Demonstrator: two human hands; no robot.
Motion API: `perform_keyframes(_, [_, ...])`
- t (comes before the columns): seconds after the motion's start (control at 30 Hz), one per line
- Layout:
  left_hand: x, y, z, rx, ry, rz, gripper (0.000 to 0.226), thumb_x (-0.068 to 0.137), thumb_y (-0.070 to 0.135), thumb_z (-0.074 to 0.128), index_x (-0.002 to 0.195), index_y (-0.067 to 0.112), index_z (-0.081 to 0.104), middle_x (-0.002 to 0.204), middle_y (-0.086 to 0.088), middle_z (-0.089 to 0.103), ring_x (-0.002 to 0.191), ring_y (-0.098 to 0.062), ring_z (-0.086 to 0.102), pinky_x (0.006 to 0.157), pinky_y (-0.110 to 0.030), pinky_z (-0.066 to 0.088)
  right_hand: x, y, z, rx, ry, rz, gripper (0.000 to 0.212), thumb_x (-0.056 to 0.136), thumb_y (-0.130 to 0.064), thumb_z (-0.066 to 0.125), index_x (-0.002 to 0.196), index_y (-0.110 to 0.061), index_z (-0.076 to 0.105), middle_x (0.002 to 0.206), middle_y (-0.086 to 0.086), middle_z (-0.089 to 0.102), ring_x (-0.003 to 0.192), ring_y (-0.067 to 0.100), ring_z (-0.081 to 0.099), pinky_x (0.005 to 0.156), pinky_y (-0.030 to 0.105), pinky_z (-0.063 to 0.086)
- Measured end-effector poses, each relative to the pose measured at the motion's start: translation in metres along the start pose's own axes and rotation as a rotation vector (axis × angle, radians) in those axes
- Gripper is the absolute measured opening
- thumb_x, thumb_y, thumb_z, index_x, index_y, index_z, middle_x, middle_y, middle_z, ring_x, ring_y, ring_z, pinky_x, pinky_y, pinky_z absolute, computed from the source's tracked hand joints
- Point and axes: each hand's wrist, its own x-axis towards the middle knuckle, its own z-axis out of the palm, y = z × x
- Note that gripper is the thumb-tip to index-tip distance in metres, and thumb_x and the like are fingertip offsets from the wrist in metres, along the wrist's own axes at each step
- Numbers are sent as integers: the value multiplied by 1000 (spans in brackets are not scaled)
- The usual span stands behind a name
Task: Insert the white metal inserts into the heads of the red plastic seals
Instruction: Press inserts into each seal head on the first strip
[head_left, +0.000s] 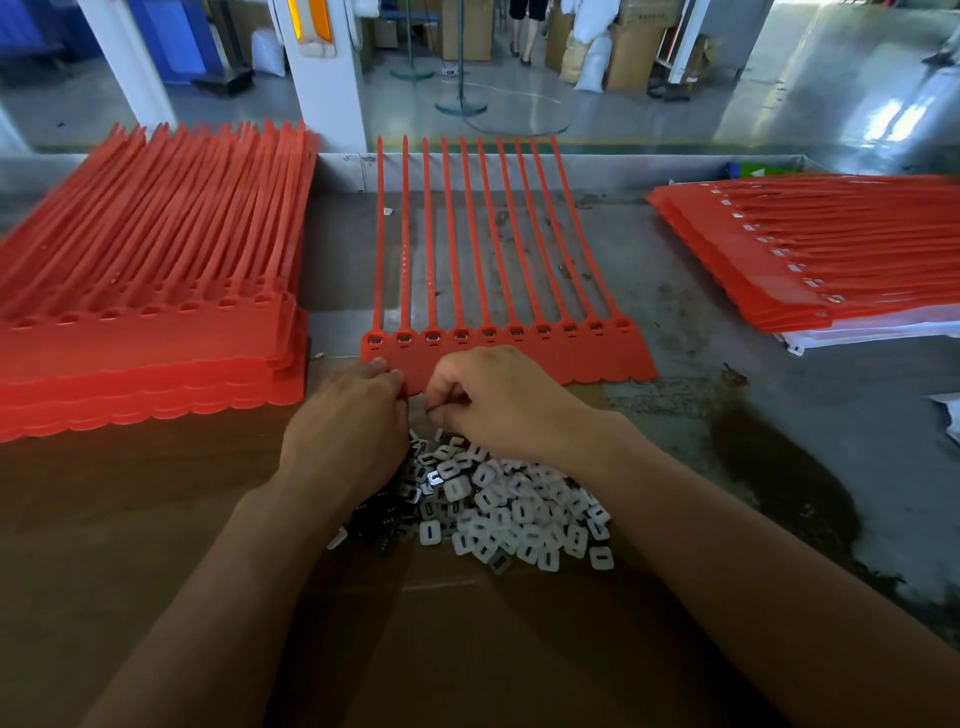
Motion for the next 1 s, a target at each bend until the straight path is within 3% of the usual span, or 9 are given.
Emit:
perform_keyframes(0.13, [0, 1, 0, -8, 4, 3, 25, 90, 17, 40, 101, 9, 61, 119, -8, 57, 109, -24, 52, 94, -35, 42, -1, 4, -5, 90, 76, -13, 6, 83, -8, 62, 87, -11, 66, 73, -14, 55, 67, -4, 50, 65, 7, 39])
perform_keyframes(0.33, [0, 2, 1, -17, 17, -17, 27, 92, 16, 43, 110, 8, 61, 123, -8, 56, 114, -23, 50, 97, -33, 38, 0, 33, -28, 122, 238, 85, 12, 81, -12, 69, 93, -11, 72, 76, -14, 59, 65, -13, 49, 63, -6, 37])
perform_keyframes(0.5, [0, 2, 1, -18, 21, -21, 29, 92, 17, 42, 113, 8, 60, 125, -8, 55, 115, -22, 49, 98, -32, 37, -5, 86, -52, 95, 454, 316, 17, 85, -9, 62, 100, -9, 70, 89, -2, 65, 79, 5, 57, 67, 7, 38])
perform_keyframes(0.6, [0, 3, 0, -17, 22, -29, 30, 92, 17, 42, 115, 8, 60, 128, -7, 53, 117, -22, 49, 99, -32, 37, -11, 112, -61, 136, 573, 435, 17, 83, -8, 65, 99, -6, 71, 84, 0, 63, 79, 12, 60, 60, 8, 37])
perform_keyframes(0.73, [0, 3, 1, -10, 19, -26, 30, 93, 17, 42, 116, 8, 59, 127, -7, 54, 117, -22, 49, 99, -31, 36, -15, 133, -60, 284, 584, 553, 16, 78, -6, 70, 94, -3, 70, 79, 7, 62, 55, 0, 51, 55, 9, 39])
perform_keyframes(0.9, [-1, 2, 1, 0, 31, -25, 29, 92, 17, 42, 114, 8, 60, 126, -7, 55, 116, -22, 49, 98, -32, 37, -14, 138, -60, 322, 591, 582, 11, 82, -4, 66, 91, -7, 69, 81, 8, 62, 64, 7, 52, 66, 21, 42])
perform_keyframes(1.0, [-1, 2, 1, -2, 30, -27, 29, 92, 17, 42, 113, 8, 60, 125, -6, 55, 115, -22, 49, 97, -31, 36, -12, 139, -60, 300, 562, 592, 10, 84, -5, 64, 92, -6, 69, 86, 11, 62, 78, 14, 53, 72, 20, 37])
